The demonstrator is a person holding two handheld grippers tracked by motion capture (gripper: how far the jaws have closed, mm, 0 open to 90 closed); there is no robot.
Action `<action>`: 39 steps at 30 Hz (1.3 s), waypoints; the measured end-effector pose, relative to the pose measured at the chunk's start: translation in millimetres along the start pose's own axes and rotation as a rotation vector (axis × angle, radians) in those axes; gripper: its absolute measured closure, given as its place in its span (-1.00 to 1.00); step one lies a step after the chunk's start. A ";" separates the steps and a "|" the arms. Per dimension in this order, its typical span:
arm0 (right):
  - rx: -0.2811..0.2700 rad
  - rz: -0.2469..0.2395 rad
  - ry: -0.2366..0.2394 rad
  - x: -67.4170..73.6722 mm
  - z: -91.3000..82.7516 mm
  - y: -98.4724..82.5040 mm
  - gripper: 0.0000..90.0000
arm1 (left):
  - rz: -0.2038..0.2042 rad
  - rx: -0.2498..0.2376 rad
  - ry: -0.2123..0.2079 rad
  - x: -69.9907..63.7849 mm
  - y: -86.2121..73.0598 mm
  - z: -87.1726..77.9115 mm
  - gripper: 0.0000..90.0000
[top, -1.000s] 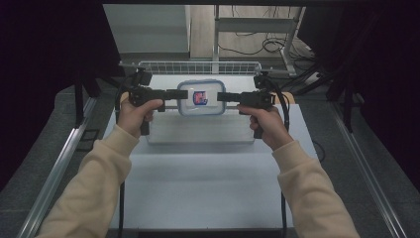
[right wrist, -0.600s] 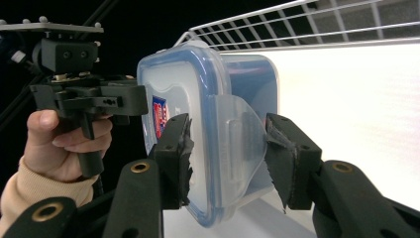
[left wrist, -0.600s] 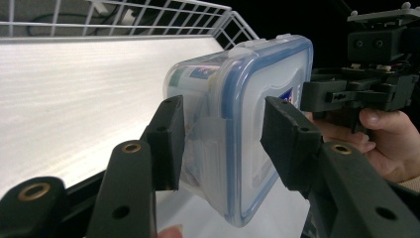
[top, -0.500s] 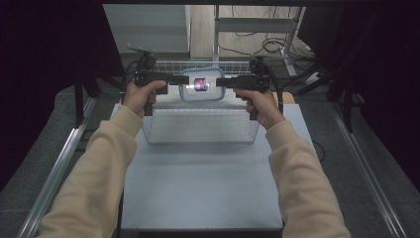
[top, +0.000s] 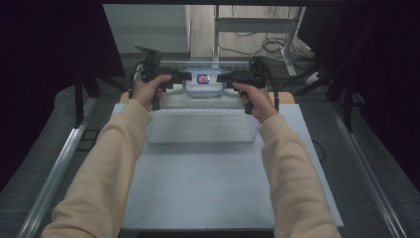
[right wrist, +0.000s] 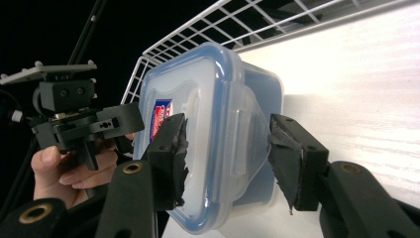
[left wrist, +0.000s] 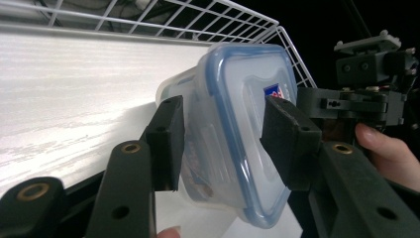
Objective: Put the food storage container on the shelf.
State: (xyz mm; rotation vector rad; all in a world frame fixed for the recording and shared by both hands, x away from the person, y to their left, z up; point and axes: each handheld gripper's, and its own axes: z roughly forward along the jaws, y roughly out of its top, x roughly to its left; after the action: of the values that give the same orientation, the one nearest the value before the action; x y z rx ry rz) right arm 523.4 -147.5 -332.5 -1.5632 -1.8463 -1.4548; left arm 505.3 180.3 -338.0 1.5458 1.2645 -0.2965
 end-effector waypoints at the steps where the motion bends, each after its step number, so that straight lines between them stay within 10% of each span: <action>1: 0.002 0.023 -0.001 -0.5 0.8 1.1 0.11 | -0.007 -0.001 0.000 1.0 0.4 0.6 0.16; 16: -0.012 0.083 -0.007 -5.6 5.5 2.9 0.07 | -0.050 0.000 -0.006 7.5 1.2 6.5 0.06; 22: -0.024 0.072 0.013 -2.8 6.5 1.0 -0.32 | -0.062 -0.002 -0.002 7.0 0.8 10.5 -0.08; 28: -0.088 -0.028 -0.066 10.5 -6.2 -3.4 -0.63 | -0.046 -0.035 0.017 4.2 -1.2 5.1 -0.34; 33: -0.110 -0.204 -0.111 26.0 -24.2 -17.1 -0.67 | 0.131 -0.081 0.119 -15.3 -17.8 -17.4 -0.44; 39: -0.124 -0.357 -0.079 32.0 -43.9 -40.5 -0.63 | 0.241 -0.139 0.151 -27.5 -50.9 -40.9 -0.43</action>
State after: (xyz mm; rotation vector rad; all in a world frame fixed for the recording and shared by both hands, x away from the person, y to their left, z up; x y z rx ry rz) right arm 461.6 -161.8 -308.7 -1.4140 -2.2073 -1.7081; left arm 435.9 192.1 -330.0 1.6033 1.1725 0.0625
